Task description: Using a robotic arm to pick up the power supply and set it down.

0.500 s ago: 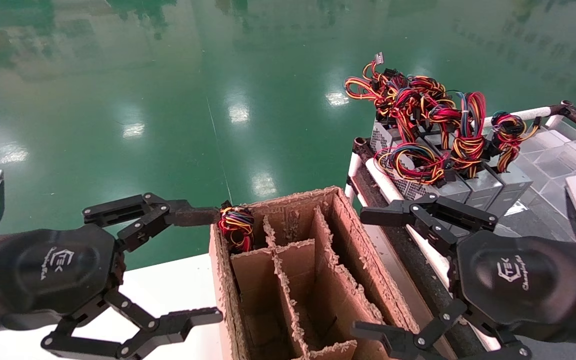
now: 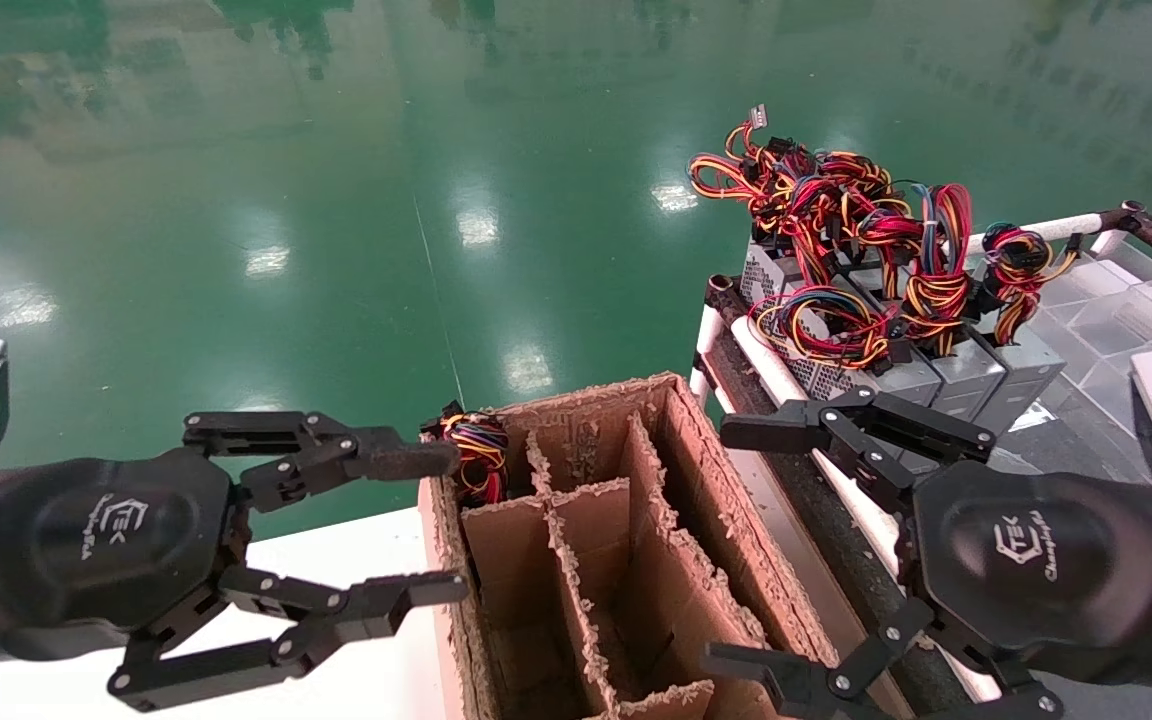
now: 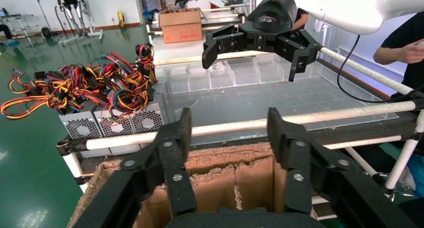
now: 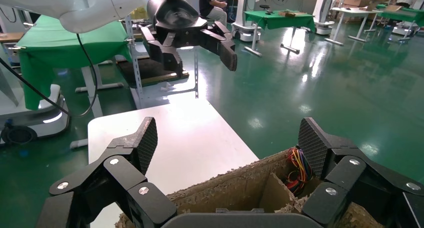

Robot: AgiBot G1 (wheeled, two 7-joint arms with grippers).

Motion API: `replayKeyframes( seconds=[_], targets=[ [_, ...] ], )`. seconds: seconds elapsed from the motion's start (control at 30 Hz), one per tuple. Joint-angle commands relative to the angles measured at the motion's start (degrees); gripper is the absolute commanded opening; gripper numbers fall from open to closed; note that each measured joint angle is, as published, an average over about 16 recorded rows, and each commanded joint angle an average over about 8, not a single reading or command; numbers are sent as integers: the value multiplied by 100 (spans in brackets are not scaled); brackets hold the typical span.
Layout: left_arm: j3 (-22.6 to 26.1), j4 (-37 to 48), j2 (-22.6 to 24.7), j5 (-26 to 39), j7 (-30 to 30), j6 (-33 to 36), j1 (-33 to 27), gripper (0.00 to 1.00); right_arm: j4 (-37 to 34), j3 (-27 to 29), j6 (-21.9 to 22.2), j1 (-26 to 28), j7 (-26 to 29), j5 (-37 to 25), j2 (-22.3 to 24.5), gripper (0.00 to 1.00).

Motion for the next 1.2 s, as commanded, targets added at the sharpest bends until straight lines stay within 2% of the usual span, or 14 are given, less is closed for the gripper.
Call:
replayKeyframes(
  seconds=[0.03, 0.63, 0.9, 1.2],
  targets=[
    [0, 0, 0, 0, 0, 0, 0, 0, 0, 0, 0, 0, 0, 0, 0, 100],
    [0, 0, 0, 0, 0, 0, 0, 0, 0, 0, 0, 0, 0, 0, 0, 100],
    [0, 0, 0, 0, 0, 0, 0, 100, 0, 0, 0, 0, 0, 0, 0, 100],
    [0, 0, 0, 0, 0, 0, 0, 100, -1, 0, 1, 0, 0, -1, 0, 100]
  ],
)
